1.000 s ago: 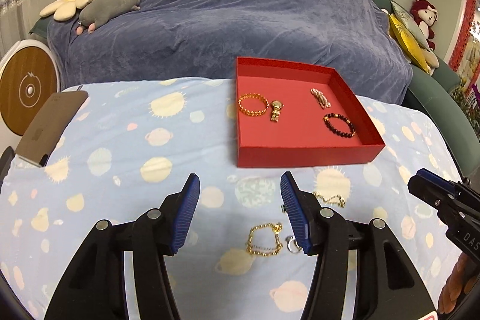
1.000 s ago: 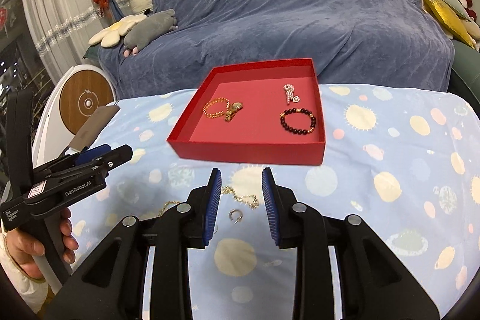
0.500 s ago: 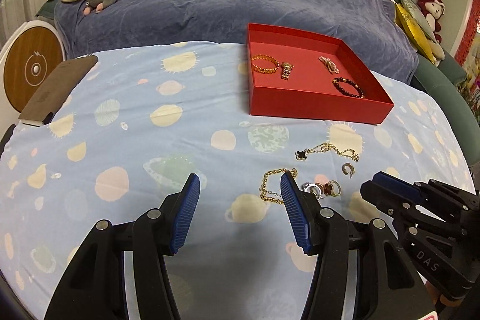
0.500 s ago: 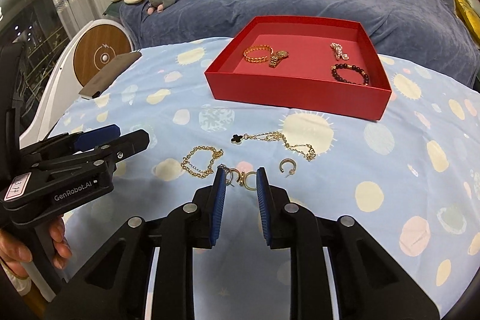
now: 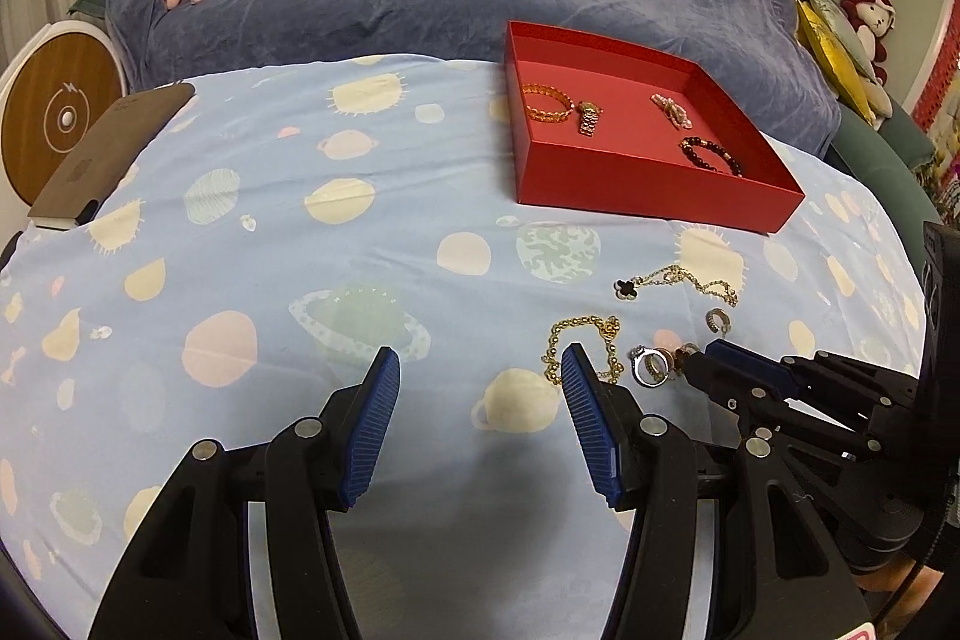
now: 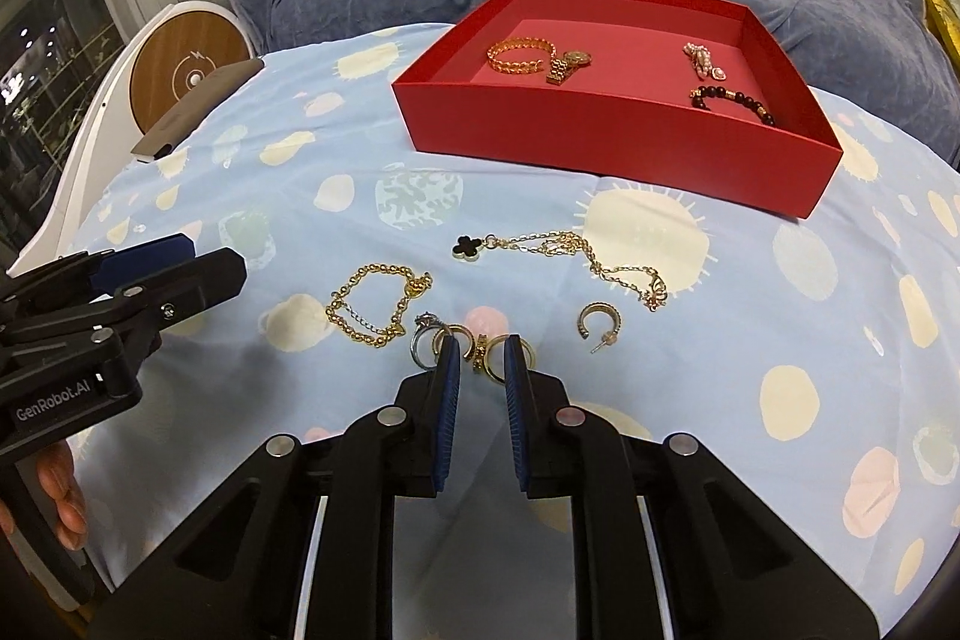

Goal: Organize jewelry

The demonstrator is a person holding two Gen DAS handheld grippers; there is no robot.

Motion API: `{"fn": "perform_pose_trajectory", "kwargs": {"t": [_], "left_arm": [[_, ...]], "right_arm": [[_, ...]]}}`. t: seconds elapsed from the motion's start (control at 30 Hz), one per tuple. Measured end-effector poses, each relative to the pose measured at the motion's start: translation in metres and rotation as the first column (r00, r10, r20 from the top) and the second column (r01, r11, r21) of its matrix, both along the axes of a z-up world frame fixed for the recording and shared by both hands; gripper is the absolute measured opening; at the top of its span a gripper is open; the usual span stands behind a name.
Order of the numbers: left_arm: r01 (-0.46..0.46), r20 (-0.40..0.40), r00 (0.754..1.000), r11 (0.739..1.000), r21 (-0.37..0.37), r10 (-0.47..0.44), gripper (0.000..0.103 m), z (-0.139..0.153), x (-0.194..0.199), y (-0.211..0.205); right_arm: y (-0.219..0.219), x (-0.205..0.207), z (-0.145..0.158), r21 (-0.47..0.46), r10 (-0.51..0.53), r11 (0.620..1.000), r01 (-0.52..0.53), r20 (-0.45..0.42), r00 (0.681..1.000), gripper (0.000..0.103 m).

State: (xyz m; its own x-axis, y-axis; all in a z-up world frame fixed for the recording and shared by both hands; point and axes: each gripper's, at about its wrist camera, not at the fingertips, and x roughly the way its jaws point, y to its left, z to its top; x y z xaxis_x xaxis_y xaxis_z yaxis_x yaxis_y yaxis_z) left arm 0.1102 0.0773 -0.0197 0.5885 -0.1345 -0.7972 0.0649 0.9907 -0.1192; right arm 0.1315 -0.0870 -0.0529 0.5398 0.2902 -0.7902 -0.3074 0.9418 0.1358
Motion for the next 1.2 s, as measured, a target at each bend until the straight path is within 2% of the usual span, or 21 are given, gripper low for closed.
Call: {"fn": "perform_pose_trajectory", "kwargs": {"t": [0.07, 0.3, 0.57, 1.2], "left_arm": [[-0.006, -0.004, 1.000, 1.000, -0.005, 0.006, 0.054, -0.001, 0.000, 0.003], [0.003, -0.010, 1.000, 1.000, -0.009, -0.003, 0.054, -0.003, 0.000, 0.001], [0.026, -0.014, 1.000, 1.000, -0.011, -0.026, 0.054, -0.005, 0.001, -0.006], [0.075, -0.030, 0.997, 0.997, -0.030, -0.076, 0.054, -0.013, 0.010, -0.043]], "right_arm": [[0.000, 0.002, -0.003, -0.003, 0.000, 1.000, 0.000, -0.007, 1.000, 0.011], [0.001, 0.002, -0.006, -0.012, 0.005, 1.000, -0.005, -0.002, 1.000, 0.011], [-0.005, 0.002, -0.003, -0.010, 0.004, 1.000, -0.004, 0.003, 1.000, 0.002], [-0.056, -0.011, 0.033, 0.072, -0.079, 0.995, 0.075, 0.054, 0.995, 0.002]]}}
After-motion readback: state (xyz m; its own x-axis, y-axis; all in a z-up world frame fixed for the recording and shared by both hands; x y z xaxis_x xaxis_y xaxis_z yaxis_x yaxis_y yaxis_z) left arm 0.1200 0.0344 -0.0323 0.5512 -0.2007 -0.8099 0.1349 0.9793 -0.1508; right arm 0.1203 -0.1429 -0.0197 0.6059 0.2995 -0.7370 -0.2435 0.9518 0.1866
